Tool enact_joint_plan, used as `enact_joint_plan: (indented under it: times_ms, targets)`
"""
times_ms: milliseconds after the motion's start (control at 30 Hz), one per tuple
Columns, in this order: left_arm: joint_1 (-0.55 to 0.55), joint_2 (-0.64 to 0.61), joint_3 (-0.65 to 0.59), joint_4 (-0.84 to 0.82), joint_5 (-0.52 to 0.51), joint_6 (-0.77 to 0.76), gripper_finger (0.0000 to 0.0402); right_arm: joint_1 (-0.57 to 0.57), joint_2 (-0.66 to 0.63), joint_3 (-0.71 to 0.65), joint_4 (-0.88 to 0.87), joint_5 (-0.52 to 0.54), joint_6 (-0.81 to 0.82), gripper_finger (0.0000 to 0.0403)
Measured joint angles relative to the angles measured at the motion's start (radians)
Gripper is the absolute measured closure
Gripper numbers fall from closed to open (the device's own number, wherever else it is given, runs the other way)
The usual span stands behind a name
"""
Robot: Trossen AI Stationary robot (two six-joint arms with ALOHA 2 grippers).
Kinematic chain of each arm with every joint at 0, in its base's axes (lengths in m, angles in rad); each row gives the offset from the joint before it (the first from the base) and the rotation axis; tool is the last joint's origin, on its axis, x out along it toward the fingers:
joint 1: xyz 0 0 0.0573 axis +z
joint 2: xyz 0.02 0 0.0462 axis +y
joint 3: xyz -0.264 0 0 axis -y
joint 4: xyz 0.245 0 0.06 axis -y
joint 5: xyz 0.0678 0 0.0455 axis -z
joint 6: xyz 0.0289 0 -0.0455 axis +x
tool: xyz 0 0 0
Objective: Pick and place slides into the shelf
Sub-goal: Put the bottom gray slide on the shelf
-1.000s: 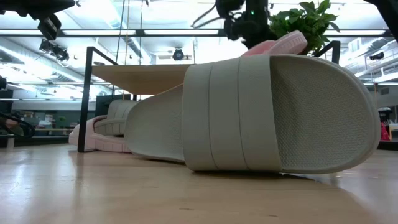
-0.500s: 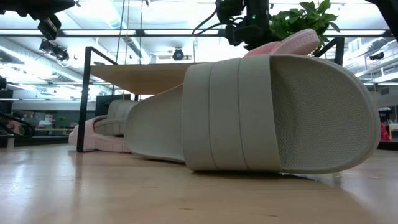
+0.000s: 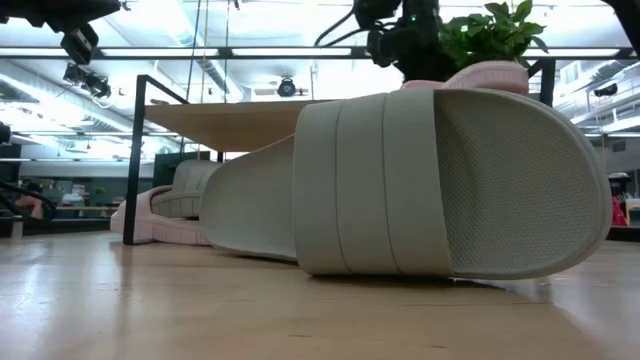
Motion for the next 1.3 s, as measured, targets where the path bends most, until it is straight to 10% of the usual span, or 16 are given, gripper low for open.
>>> enact_joint_plan:
  times_ms: [733,1300]
  targets:
    - [0.0,0.0,0.0,-0.023,0.0,-0.01,0.0371,0.143,-0.04,0.024,0.179,-0.179,0.015,0.0252]
    - [0.0,0.0,0.0,-0.287,-0.294,-0.586,0.0303,0.166,-0.04,0.209,0.439,-0.276,0.009,0.0243]
